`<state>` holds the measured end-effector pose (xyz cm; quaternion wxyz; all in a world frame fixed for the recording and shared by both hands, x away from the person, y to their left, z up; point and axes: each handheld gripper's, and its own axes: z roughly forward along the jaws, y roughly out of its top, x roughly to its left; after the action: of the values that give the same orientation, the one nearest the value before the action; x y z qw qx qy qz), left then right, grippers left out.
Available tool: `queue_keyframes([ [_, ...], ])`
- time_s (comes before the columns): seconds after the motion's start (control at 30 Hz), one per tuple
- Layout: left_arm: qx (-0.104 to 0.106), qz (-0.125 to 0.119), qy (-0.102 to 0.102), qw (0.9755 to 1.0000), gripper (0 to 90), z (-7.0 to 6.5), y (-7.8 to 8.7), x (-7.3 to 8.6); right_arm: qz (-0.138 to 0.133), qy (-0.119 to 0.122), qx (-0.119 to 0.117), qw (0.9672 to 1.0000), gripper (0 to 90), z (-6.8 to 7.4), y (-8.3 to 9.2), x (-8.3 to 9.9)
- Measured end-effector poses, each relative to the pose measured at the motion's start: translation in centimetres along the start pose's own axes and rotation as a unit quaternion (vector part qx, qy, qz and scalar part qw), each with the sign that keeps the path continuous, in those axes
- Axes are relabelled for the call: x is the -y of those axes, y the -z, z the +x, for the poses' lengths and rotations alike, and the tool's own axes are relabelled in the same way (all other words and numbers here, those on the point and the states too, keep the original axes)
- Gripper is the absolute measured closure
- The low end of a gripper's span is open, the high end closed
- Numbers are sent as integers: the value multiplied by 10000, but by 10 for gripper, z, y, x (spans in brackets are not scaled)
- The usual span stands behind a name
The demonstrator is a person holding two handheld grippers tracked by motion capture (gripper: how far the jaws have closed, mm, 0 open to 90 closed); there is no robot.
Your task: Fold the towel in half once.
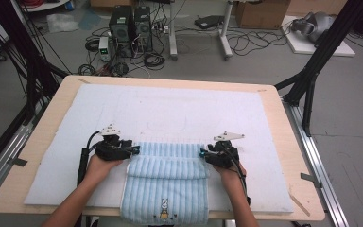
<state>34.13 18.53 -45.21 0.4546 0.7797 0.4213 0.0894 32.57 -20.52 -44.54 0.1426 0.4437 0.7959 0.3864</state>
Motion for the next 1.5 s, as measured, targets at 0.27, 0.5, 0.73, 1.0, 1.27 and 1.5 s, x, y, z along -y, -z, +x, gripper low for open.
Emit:
queue_keyframes([
  [0.27,157,-10,-121,9998,844,-2,-5,-3,58,365,-197,9991,846,7,-5,-2],
  [0.5,150,-481,-71,9987,843,7,-9,-27,-218,280,83,9993,847,-7,-10,-15],
  [0.73,14,-648,-81,9979,843,22,-21,-50,-443,194,297,9984,847,-25,-19,-42],
  [1.0,-99,-750,-57,9971,843,37,-35,-64,-522,183,530,9971,846,-35,-34,-64],
  [1.27,-98,-869,-137,9961,842,44,-41,-75,-528,145,674,9962,844,-42,-44,-70],
  [1.5,-177,-759,211,9967,605,52,-41,-71,-591,-60,662,9960,682,-47,-46,-67],
])
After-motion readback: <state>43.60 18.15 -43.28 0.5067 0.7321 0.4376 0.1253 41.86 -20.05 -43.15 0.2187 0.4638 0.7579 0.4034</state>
